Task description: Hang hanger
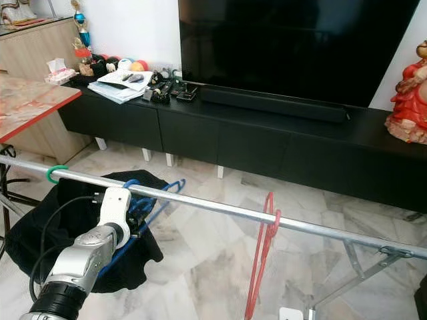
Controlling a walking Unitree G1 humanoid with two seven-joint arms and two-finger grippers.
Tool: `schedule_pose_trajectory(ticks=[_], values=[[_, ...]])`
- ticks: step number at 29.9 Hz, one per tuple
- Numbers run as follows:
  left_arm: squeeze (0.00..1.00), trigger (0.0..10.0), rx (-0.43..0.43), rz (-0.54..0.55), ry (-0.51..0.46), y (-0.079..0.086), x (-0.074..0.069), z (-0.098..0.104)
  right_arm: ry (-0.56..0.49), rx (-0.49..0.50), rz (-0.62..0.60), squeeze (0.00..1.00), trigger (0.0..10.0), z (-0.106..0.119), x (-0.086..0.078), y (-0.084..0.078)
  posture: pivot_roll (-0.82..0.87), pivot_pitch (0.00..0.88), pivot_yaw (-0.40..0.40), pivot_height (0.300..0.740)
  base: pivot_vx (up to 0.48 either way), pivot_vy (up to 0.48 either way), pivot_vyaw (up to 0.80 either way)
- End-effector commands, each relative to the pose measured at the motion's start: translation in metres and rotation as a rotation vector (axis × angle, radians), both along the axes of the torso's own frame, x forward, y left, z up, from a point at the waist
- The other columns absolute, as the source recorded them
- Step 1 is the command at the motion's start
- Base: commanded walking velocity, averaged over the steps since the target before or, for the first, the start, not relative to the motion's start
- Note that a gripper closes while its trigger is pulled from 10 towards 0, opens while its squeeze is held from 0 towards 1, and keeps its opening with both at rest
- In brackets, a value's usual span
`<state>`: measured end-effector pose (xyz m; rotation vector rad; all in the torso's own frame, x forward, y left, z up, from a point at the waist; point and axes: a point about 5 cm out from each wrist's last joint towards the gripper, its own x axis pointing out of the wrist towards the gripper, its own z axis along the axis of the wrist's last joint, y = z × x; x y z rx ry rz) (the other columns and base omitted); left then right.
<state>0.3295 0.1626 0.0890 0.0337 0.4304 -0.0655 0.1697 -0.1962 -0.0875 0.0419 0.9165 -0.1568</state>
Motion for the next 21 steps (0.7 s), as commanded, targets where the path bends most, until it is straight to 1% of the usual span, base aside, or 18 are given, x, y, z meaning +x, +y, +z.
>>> schedule_pose_trajectory(ticks=[1,5,12,17,21], values=[[0.0,0.0,0.014,-0.012,0.0,0.001,0.0,0.0,0.011,0.003,0.003,0.0,10.0,-0.001,-0.001,0.001,0.11,0.0,-0.007,0.74,0.0,0.0,0.0],[0.0,0.0,0.015,-0.017,0.005,0.0,-0.002,-0.001,0.012,0.004,0.004,0.0,10.0,-0.001,-0.001,0.001,0.11,0.0,-0.007,0.74,0.0,0.0,0.0],[0.0,0.0,0.013,-0.043,0.023,-0.001,-0.004,-0.003,0.006,0.007,0.007,0.0,10.0,0.002,0.005,-0.003,0.11,0.0,-0.007,0.74,0.0,0.0,0.0],[0.0,0.0,0.015,-0.044,0.034,-0.002,-0.005,-0.005,0.004,0.008,0.008,0.0,10.0,0.003,0.007,-0.001,0.11,0.0,-0.007,0.74,0.0,0.0,0.0],[0.0,0.0,0.028,-0.043,0.052,-0.001,-0.006,-0.007,-0.004,0.011,0.012,0.0,10.0,0.004,0.011,0.004,0.11,0.0,-0.006,0.74,0.0,0.0,0.0]])
